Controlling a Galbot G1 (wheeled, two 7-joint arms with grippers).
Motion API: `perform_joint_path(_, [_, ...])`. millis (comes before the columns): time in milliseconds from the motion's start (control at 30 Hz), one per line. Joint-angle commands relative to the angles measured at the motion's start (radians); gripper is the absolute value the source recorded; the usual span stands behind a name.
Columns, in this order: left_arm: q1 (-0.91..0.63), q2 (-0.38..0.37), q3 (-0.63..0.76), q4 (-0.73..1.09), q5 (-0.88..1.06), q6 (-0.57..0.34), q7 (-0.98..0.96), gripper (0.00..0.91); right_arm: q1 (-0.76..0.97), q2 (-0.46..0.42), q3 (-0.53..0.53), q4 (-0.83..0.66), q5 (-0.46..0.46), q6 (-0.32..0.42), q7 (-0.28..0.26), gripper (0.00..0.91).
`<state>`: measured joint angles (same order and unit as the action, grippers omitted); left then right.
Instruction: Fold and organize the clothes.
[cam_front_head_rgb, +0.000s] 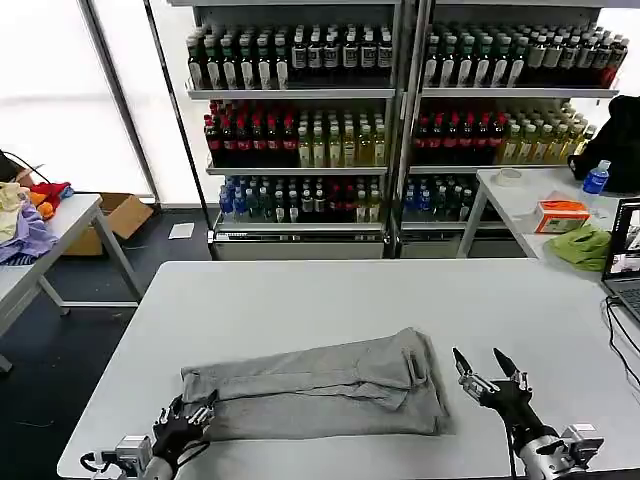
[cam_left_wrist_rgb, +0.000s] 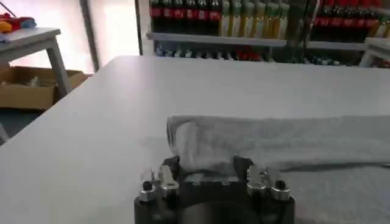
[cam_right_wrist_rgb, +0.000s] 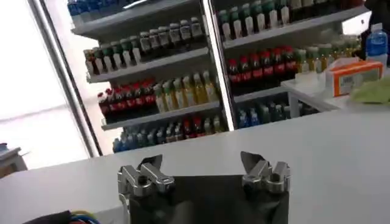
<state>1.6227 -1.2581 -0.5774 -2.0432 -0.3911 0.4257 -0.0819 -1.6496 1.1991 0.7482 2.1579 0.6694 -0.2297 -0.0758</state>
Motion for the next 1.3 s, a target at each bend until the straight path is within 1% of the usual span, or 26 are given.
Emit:
perform_joint_path(33, [-0.001, -0.067, 0.034, 0.046, 0.052, -0.049, -0.003, 0.010, -0.006, 0.004, 0.004, 0.010, 0.055, -0.011, 0.005, 0.907])
perform_joint_path(333, [0.003, -0.110, 0.040, 0.049, 0.070, -0.091, -0.030, 0.010, -0.005, 0.006, 0.000, 0.020, 0.057, -0.013, 0.010, 0.907])
perform_joint_path(633, [0.006, -0.081, -0.003, -0.025, 0.022, -0.096, -0.006, 0.000, 0.017, 0.006, -0.011, 0.031, 0.061, -0.020, 0.014, 0.907])
perform_joint_path(667, [-0.001, -0.067, -0.026, -0.035, 0.010, -0.092, -0.001, 0.010, 0.017, 0.005, -0.011, 0.035, 0.063, -0.022, 0.014, 0.907])
perform_joint_path(733, [-0.010, -0.035, -0.072, -0.040, -0.003, -0.091, 0.022, 0.000, 0.019, -0.001, -0.008, 0.043, 0.075, -0.026, 0.014, 0.907])
perform_joint_path(767, [-0.016, -0.003, -0.144, -0.037, -0.005, -0.087, 0.043, 0.000, 0.020, -0.004, -0.004, 0.047, 0.090, -0.033, 0.016, 0.907])
perform_joint_path(800, [-0.017, 0.007, -0.172, -0.031, -0.012, -0.084, 0.055, 0.000, 0.019, -0.006, -0.002, 0.049, 0.095, -0.034, 0.016, 0.907])
perform_joint_path(867, [-0.022, 0.082, -0.264, 0.002, -0.072, -0.072, 0.086, 0.010, 0.018, -0.010, 0.003, 0.053, 0.100, -0.036, 0.017, 0.907])
perform_joint_path(900, [-0.026, 0.102, -0.296, 0.021, -0.088, -0.071, 0.091, 0.000, 0.018, -0.010, 0.003, 0.053, 0.100, -0.036, 0.017, 0.907])
perform_joint_path(933, [-0.030, 0.135, -0.340, 0.039, -0.108, -0.069, 0.101, 0.010, 0.019, -0.011, 0.002, 0.053, 0.100, -0.036, 0.016, 0.907])
perform_joint_path(967, [-0.031, 0.174, -0.388, 0.071, -0.136, -0.063, 0.114, 0.000, 0.019, -0.012, 0.001, 0.054, 0.100, -0.036, 0.016, 0.907])
perform_joint_path(1000, [-0.032, 0.185, -0.405, 0.078, -0.143, -0.058, 0.122, 0.000, 0.019, -0.012, 0.001, 0.055, 0.100, -0.036, 0.016, 0.907])
perform_joint_path(1067, [-0.032, 0.257, -0.469, 0.123, -0.191, -0.053, 0.143, 0.000, 0.022, -0.011, 0.000, 0.053, 0.099, -0.035, 0.014, 0.907])
perform_joint_path(1133, [-0.031, 0.289, -0.500, 0.148, -0.209, -0.054, 0.154, 0.000, 0.028, -0.007, 0.000, 0.047, 0.099, -0.035, 0.015, 0.907])
perform_joint_path(1167, [-0.031, 0.316, -0.530, 0.171, -0.220, -0.055, 0.159, 0.000, 0.031, -0.003, -0.001, 0.044, 0.099, -0.035, 0.016, 0.907])
perform_joint_path(1200, [-0.031, 0.327, -0.537, 0.178, -0.226, -0.054, 0.159, 0.010, 0.031, -0.002, -0.002, 0.044, 0.099, -0.035, 0.016, 0.907])
perform_joint_path(1233, [-0.029, 0.350, -0.552, 0.182, -0.237, -0.050, 0.159, 0.000, 0.030, -0.001, -0.005, 0.045, 0.099, -0.036, 0.016, 0.907])
perform_joint_path(1300, [-0.023, 0.366, -0.566, 0.174, -0.261, -0.046, 0.157, 0.000, 0.028, -0.002, -0.007, 0.046, 0.098, -0.036, 0.016, 0.907])
